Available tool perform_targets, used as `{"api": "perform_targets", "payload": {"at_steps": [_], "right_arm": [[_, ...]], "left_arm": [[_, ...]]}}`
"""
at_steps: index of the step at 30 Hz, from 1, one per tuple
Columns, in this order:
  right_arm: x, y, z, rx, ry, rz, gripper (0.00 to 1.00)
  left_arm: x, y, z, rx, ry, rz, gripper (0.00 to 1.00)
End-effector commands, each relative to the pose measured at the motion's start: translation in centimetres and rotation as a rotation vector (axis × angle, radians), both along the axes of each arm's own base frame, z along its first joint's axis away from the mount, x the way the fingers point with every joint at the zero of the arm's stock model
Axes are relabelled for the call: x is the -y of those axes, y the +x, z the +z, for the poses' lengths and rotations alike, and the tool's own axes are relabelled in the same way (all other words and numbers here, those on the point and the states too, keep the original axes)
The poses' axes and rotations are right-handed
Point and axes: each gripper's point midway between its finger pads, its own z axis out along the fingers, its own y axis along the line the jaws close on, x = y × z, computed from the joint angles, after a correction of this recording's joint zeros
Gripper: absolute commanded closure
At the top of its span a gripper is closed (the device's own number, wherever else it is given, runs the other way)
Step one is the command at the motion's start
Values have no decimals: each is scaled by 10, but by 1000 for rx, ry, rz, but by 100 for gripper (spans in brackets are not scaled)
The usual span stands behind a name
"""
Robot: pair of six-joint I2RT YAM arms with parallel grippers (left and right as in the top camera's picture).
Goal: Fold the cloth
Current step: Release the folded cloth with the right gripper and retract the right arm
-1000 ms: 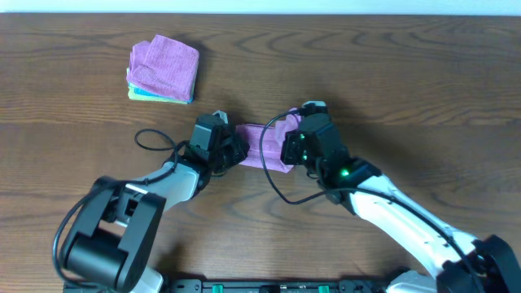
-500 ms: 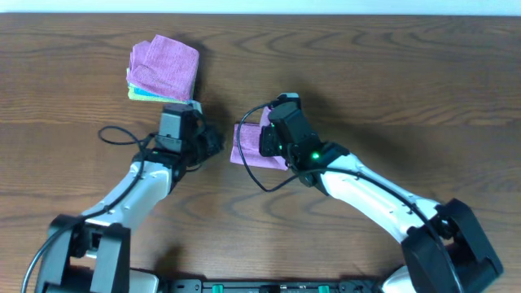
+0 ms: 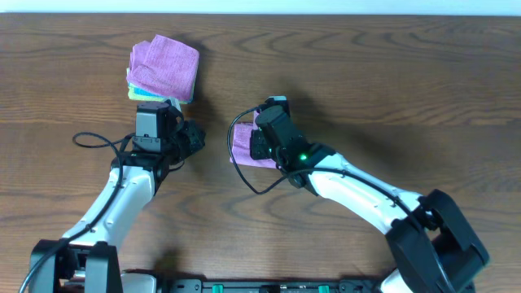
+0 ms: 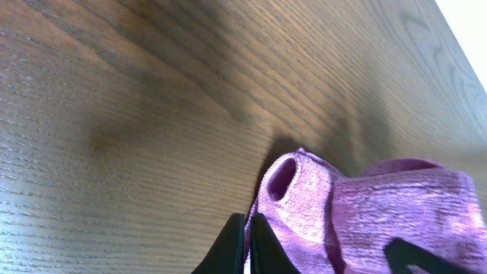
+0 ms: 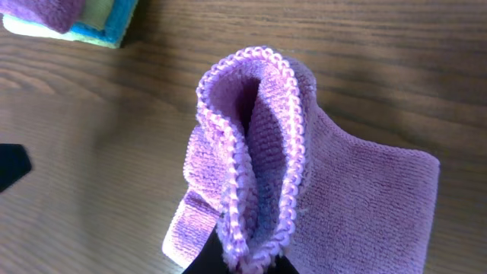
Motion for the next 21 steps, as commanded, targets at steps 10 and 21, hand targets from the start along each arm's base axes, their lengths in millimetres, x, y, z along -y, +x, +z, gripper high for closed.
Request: {"api": "perform_targets", "payload": {"at_steps": [10,21], "right_arm": [[-20,12,-17,7,-5,9,99],[-37,10,-15,13,6,41,80]], "left_arm": [[-2,-3,15,27,13,-21,94],[-2,-3,16,30,13,-21,94]]}}
